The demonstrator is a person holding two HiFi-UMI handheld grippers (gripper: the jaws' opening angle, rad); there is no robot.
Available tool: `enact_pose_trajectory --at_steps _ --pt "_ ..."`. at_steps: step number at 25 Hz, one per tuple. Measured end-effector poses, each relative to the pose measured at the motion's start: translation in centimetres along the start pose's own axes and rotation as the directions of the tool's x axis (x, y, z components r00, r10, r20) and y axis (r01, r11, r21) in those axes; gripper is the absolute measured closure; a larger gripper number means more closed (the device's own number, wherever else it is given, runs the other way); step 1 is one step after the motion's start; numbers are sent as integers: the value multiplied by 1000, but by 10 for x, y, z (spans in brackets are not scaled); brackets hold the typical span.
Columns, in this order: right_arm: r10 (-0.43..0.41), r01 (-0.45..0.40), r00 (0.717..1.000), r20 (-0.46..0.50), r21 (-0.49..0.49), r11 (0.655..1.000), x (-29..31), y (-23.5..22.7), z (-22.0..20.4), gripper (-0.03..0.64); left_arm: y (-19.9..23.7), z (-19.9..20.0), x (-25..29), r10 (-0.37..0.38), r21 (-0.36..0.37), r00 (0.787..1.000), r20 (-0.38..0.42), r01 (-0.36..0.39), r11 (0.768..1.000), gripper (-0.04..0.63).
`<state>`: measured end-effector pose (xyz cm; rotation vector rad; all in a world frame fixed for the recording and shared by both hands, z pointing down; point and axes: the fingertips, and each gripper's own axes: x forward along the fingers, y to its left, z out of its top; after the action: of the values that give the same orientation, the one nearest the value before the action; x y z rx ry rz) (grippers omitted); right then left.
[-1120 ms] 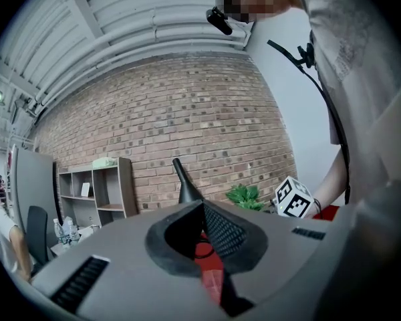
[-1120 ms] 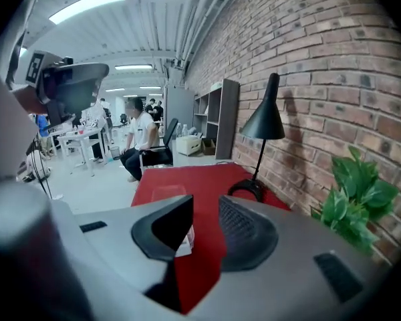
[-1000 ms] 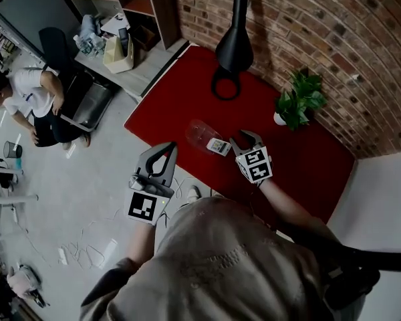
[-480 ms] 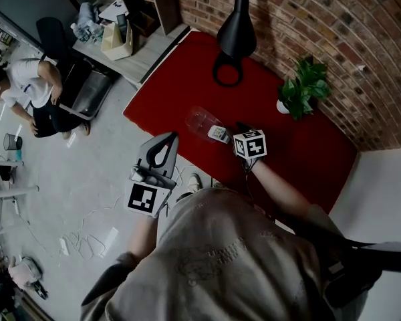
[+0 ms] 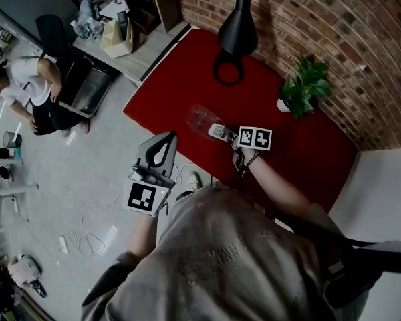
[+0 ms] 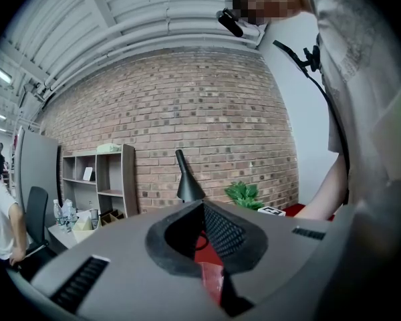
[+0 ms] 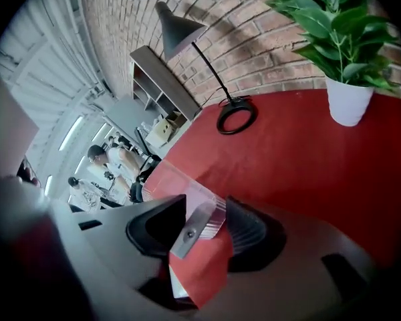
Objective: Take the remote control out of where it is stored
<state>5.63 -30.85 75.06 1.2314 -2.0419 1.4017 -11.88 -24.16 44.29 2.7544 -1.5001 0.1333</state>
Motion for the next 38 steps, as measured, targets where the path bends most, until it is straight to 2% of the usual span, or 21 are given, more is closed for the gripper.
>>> enact_pose_trajectory --at_steps 2,7,13,17,20,25,38 --pt "-7 7 1000 3 36 999 2 -2 1 445 0 -1 -1 1 0 1000 -3 -1 1000 591" --pt "64 -54 997 -35 220 974 13 0 -15 445 -1 -4 -3 3 -1 1000 -13 -3 1000 591" --pt "74 -50 994 -75 285 957 26 6 -29 445 -1 -7 -4 1 -7 1000 -27 -1 1000 591" --pt "42 -21 996 -76 260 965 29 7 -31 446 -1 -7 -4 -3 -10 1000 -28 2 1000 591" --pt "1 16 997 -73 223 975 25 5 -27 483 0 -9 -5 -1 -10 999 -32 0 1000 591" --pt "-38 53 997 -72 222 974 16 6 -27 517 0 -14 -6 -3 -10 999 -39 3 1000 591" --pt "-58 63 998 -33 160 985 -1 10 -17 535 1 -16 -7 -15 -14 999 -38 15 1000 591"
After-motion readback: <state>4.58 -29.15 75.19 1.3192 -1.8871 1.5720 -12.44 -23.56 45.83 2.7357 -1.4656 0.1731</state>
